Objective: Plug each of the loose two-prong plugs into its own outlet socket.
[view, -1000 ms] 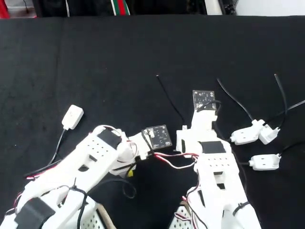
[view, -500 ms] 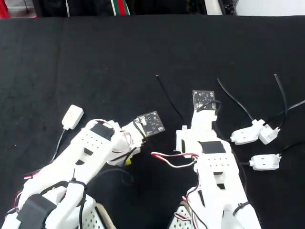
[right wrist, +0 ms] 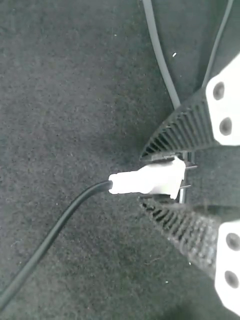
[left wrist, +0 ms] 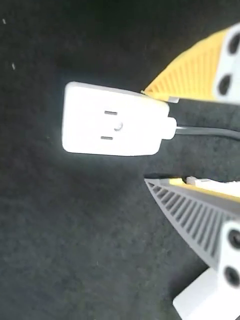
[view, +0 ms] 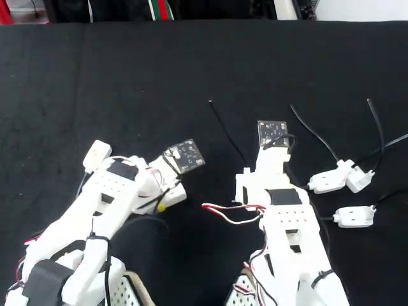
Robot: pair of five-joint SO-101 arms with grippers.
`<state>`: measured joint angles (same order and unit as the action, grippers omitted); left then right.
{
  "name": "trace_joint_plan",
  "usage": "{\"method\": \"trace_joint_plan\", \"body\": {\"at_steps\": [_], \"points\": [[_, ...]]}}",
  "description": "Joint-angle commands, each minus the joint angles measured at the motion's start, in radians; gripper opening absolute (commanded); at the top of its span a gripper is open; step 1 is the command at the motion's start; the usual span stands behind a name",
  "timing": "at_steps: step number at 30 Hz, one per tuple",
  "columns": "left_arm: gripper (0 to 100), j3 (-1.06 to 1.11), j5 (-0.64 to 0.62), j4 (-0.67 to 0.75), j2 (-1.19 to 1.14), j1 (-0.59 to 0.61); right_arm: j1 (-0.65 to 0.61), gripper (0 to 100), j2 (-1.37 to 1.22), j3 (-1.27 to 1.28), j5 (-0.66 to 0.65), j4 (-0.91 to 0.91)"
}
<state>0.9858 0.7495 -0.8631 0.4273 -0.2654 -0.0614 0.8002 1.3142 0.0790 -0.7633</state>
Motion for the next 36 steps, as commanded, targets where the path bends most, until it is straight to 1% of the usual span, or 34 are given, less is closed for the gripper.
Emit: {"method": "trace_joint_plan", "body": {"at_steps": [1, 4, 6, 9, 11, 12, 14, 16, 18, 21, 25, 27, 31, 36], "points": [[25, 0.004, 0.011, 0.012, -0.005, -0.01, -0.006, 1.2, 0.018, -0.05, -0.005, -0.005], [25, -0.013, 0.009, 0.026, -0.06, -0.022, -0.006, 1.2, 0.018, -0.05, -0.005, -0.005], [25, -0.07, 0.005, 0.04, -0.133, 0.005, -0.006, 1.2, 0.018, -0.05, -0.005, -0.005], [25, -0.206, -0.051, -0.018, -0.267, 0.038, -0.006, 1.2, 0.018, -0.05, -0.006, -0.005], [24, -0.285, -0.064, -0.072, -0.353, 0.042, -0.006, 1.2, 0.018, -0.05, -0.006, -0.005], [23, -0.306, -0.064, -0.086, -0.39, 0.041, -0.006, 1.2, 0.018, -0.048, -0.006, -0.005], [14, -0.323, -0.058, -0.098, -0.408, 0.035, -0.006, 1.2, 0.019, -0.041, -0.006, 0.002], [2, -0.321, -0.061, -0.1, -0.394, 0.035, -0.006, 1.2, 0.019, -0.039, -0.006, 0.003], [5, -0.306, -0.061, -0.098, -0.374, 0.038, -0.006, 1.2, 0.019, -0.039, -0.006, 0.003], [3, -0.285, -0.063, -0.092, -0.316, 0.044, -0.006, 1.2, 0.019, -0.039, -0.006, 0.003], [3, -0.255, -0.069, -0.091, -0.192, 0.064, -0.003, 1.2, 0.019, -0.041, -0.006, 0.003], [3, -0.226, -0.1, -0.091, -0.126, 0.068, -0.003, 1.2, 0.019, -0.041, -0.006, 0.005], [3, -0.168, -0.121, -0.091, 0.009, 0.062, -0.003, 1.2, 0.019, -0.041, -0.006, 0.005], [3, -0.139, -0.181, -0.046, 0.055, 0.064, -0.002, 1.2, 0.019, -0.041, -0.006, 0.005]]}}
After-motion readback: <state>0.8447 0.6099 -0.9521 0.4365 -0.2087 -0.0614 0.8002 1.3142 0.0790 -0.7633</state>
